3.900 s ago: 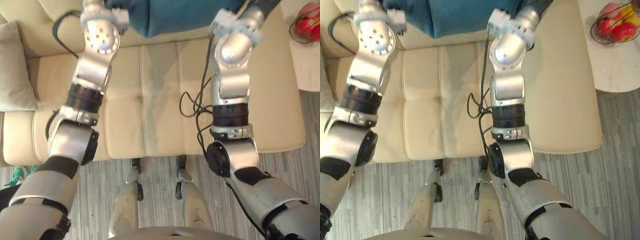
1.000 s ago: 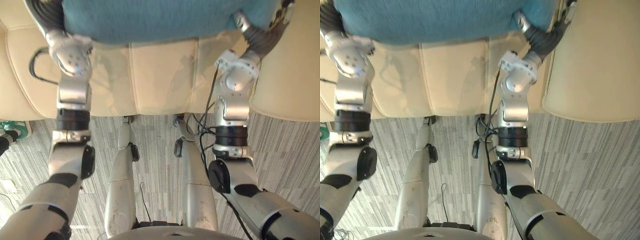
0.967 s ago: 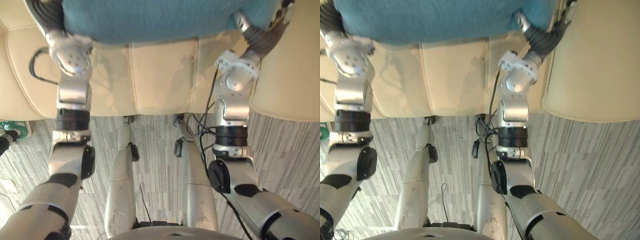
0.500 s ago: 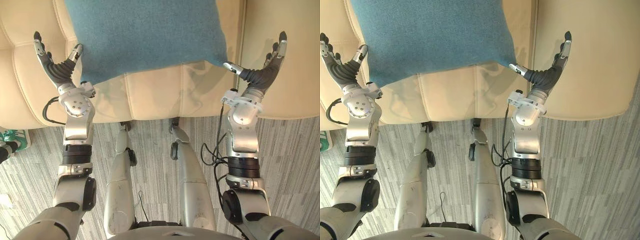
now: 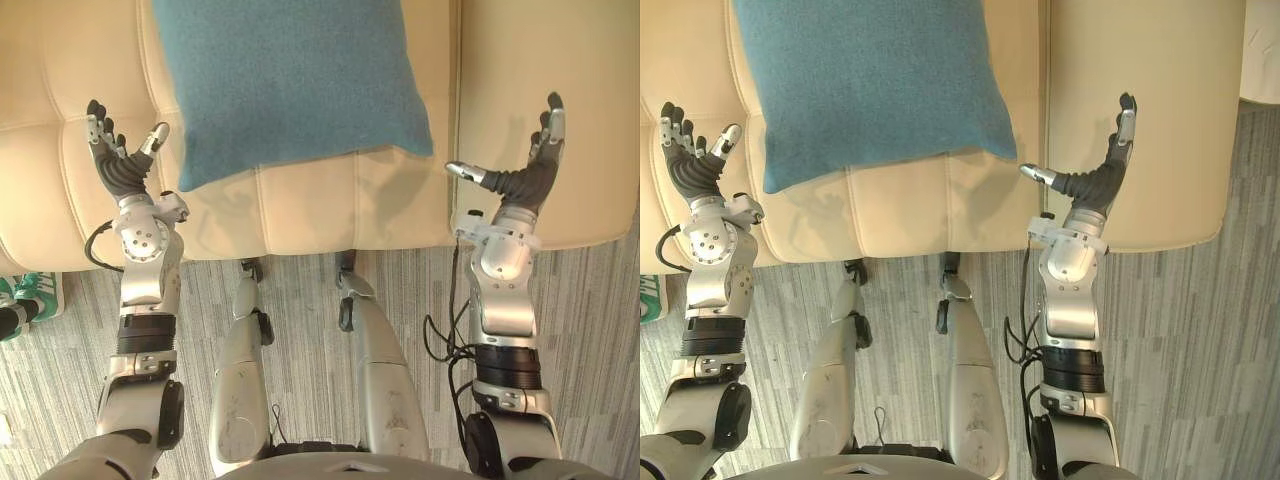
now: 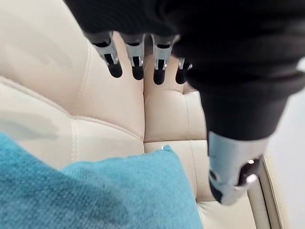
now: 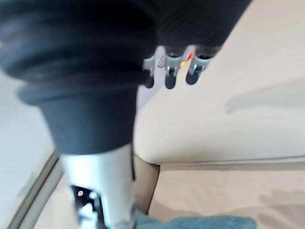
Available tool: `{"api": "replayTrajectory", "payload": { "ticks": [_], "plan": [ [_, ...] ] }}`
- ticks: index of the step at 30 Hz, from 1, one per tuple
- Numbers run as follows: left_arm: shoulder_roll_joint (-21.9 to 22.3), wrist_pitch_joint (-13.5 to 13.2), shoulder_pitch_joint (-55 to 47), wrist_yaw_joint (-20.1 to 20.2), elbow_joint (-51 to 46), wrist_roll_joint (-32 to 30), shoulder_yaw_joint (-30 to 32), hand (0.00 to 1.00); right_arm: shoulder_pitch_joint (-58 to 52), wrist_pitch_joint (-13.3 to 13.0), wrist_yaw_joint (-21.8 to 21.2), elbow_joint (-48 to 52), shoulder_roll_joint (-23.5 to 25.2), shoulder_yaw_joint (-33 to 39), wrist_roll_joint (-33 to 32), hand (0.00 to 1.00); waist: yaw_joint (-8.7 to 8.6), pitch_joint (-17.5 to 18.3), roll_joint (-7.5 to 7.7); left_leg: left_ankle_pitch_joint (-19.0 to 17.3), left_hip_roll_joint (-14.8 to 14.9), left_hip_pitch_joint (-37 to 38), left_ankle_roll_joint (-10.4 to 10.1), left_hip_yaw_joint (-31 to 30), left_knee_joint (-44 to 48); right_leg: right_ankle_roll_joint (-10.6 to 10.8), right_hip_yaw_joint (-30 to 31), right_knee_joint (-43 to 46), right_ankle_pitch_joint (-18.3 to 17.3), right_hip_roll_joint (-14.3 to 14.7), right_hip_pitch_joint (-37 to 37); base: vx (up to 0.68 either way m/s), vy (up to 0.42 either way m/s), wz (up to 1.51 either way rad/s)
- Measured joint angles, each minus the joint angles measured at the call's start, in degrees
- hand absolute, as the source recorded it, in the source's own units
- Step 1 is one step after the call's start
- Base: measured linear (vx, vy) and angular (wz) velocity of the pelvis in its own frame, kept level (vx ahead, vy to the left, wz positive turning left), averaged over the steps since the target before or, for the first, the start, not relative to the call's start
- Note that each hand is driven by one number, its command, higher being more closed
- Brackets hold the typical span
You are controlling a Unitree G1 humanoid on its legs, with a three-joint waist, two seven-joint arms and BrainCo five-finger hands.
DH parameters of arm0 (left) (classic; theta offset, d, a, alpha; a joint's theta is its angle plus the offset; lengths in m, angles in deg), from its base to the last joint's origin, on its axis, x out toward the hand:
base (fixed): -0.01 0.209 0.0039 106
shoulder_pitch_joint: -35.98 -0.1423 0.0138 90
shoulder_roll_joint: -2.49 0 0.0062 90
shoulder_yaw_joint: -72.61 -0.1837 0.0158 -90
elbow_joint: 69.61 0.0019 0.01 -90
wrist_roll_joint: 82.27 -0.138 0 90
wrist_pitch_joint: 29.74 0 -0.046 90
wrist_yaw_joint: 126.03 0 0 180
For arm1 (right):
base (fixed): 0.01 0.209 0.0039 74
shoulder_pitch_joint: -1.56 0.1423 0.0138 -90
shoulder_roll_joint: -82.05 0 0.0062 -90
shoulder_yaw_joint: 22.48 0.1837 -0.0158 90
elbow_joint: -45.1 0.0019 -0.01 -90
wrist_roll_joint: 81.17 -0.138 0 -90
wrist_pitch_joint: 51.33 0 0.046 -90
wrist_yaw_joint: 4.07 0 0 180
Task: Pick up cushions and gather them together orderly.
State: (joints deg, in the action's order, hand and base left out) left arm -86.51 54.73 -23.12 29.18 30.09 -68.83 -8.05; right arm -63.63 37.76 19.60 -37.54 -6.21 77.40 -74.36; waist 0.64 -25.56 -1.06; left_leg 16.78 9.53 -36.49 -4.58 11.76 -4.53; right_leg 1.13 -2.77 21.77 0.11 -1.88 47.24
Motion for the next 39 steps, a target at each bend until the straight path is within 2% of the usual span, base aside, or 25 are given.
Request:
{"api": "replayTrajectory", "payload": {
  "ticks": [3,10,14,25,26,27,28,31,39],
  "plan": [
    [-0.11,-0.03,2.99,0.54,0.98,0.37,-2.03,0.0,5.57,-0.36,-1.33,-3.3,-0.06,-1.53,-2.63,0.0,0.12,0.0,0.0,0.32,-0.19,-0.63,0.54,0.38,0.01,0.22,0.22,0.21,0.63,-0.14,0.83,0.02,-0.049,-0.03],
    [-0.09,0.07,13.81,2.15,10.91,2.52,-6.16,0.0,21.02,-0.14,-4.08,-15.37,-1.85,-5.67,-5.5,0.0,0.17,0.0,-0.01,0.71,-0.77,-2.1,0.34,0.52,0.02,0.5,0.25,1.06,0.34,-0.79,2.6,0.04,-0.067,0.03],
    [-0.02,0.08,17.18,3.15,15.46,4.71,-7.4,0.0,25.89,-0.06,-5.21,-20.85,-3.41,-7.78,-7.3,0.0,0.19,0.0,-0.01,0.7,-0.84,-2.7,0.34,0.29,0.01,0.53,0.13,0.95,0.28,-0.85,2.99,0.02,-0.048,0.03],
    [1.33,-1.21,25.59,3.91,26.47,9.01,-9.75,0.0,35.15,0.19,-6.98,-36.62,-1.9,-12.15,-9.18,0.0,0.63,0.03,-0.06,1.19,-0.86,-6.46,0.2,-1.13,-0.01,0.7,-1.12,-0.94,1.07,-1.15,4.88,0.0,-0.029,0.05],
    [1.44,-1.35,25.86,3.91,26.94,9.02,-9.92,0.0,35.37,0.15,-7.02,-37.35,-1.93,-12.28,-9.1,1.0,0.66,0.04,-0.07,1.19,-0.87,-6.47,0.19,-1.16,-0.01,0.7,-1.15,-1.01,1.07,-1.2,4.84,0.01,-0.067,0.02],
    [1.44,-1.6,26.33,3.9,27.73,9.47,-10.24,0.0,36.58,0.24,-7.08,-39.51,-2.11,-13.09,-8.73,1.0,0.49,0.04,-0.07,1.19,-0.87,-6.57,0.19,-1.3,-0.02,0.73,-1.22,-1.2,1.11,-1.23,4.82,0.01,-0.064,0.01],
    [1.45,-1.78,26.43,3.89,28.07,9.65,-10.29,1.0,36.91,0.21,-7.19,-40.32,-2.12,-13.48,-8.7,1.0,0.41,0.04,-0.07,1.19,-0.86,-6.59,0.19,-1.37,-0.02,0.74,-1.24,-1.27,1.13,-1.22,4.82,0.0,-0.057,0.0],
    [1.29,-2.08,26.69,3.87,29.4,10.1,-10.67,1.0,37.83,0.08,-8.04,-43.32,-2.07,-14.58,-8.47,1.0,0.29,0.06,-0.1,1.04,-0.77,-6.64,0.0,-1.82,-0.03,0.77,-1.47,-2.03,1.54,-1.12,4.58,-0.01,-0.074,-0.04],
    [0.86,-2.14,26.86,3.9,31.51,10.18,-10.76,1.0,38.16,0.67,-10.6,-49.12,-2.8,-17.15,-0.43,1.0,-0.45,0.5,-0.18,0.91,-0.57,-6.19,-0.21,-2.39,0.0,0.83,-2.56,-3.99,2.26,-1.13,2.69,-0.03,-0.049,0.03]
  ]
}}
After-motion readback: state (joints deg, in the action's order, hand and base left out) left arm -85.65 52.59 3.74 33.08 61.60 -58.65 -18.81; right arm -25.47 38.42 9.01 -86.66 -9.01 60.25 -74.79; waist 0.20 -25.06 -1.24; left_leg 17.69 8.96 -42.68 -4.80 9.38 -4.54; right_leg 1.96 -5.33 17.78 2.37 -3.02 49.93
